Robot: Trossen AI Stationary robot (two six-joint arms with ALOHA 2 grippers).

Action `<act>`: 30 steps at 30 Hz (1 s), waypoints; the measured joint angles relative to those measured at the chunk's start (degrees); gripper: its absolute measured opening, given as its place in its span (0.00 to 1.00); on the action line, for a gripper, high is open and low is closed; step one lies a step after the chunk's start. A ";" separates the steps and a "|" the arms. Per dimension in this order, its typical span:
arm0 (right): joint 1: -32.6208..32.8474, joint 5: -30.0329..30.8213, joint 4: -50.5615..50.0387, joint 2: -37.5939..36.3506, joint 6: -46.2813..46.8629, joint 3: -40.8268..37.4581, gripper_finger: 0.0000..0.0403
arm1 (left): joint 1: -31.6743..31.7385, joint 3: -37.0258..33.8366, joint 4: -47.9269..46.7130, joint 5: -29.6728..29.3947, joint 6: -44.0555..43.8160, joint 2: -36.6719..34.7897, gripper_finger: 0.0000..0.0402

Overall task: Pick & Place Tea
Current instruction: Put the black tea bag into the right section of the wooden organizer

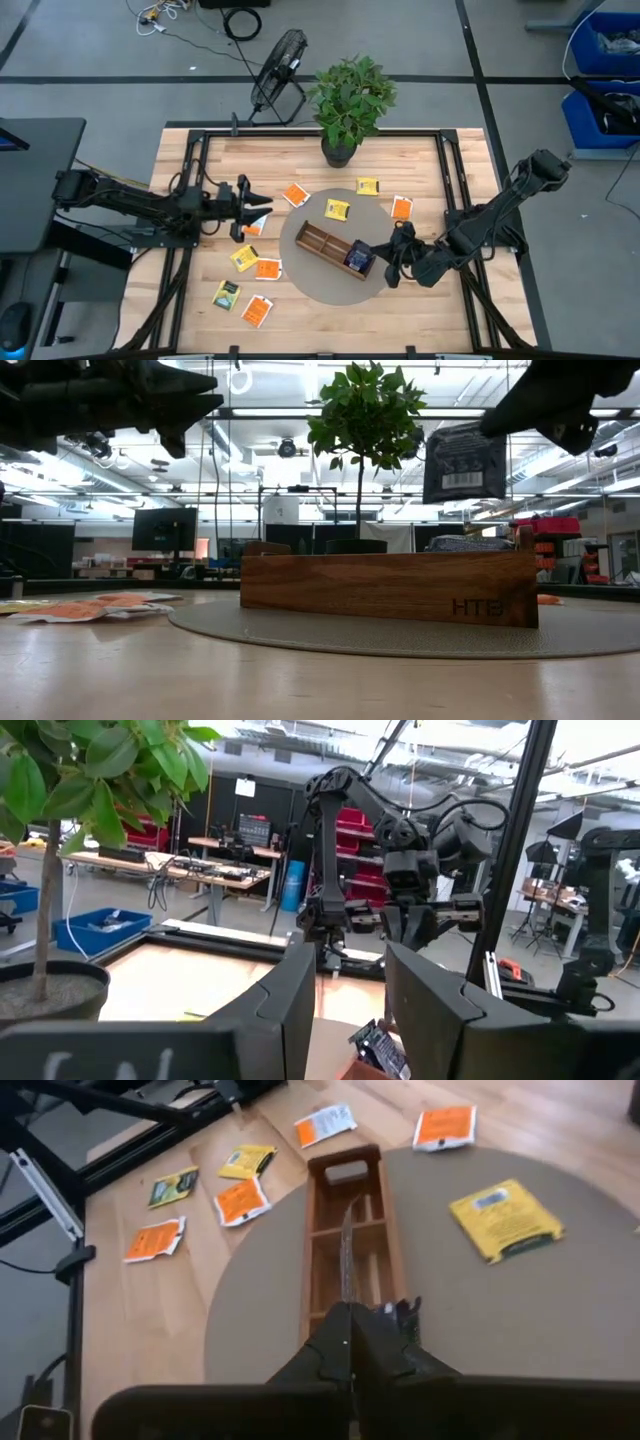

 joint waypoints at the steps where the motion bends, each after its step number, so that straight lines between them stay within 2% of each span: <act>1: 0.24 0.05 0.53 0.70 0.52 0.00 0.00 | 0.00 0.00 -0.43 0.00 -0.01 0.00 0.32; 10: 0.24 -0.55 3.91 8.89 3.17 0.00 0.00 | 0.00 0.00 -1.29 0.01 -0.60 0.02 0.32; 20: 1.31 -1.76 3.56 9.87 4.55 0.00 0.00 | 0.00 0.02 -1.27 0.02 -0.58 0.02 0.32; 30: 1.42 -2.16 5.14 15.85 5.14 0.04 0.00 | 0.00 0.02 -1.22 0.02 -0.57 0.02 0.32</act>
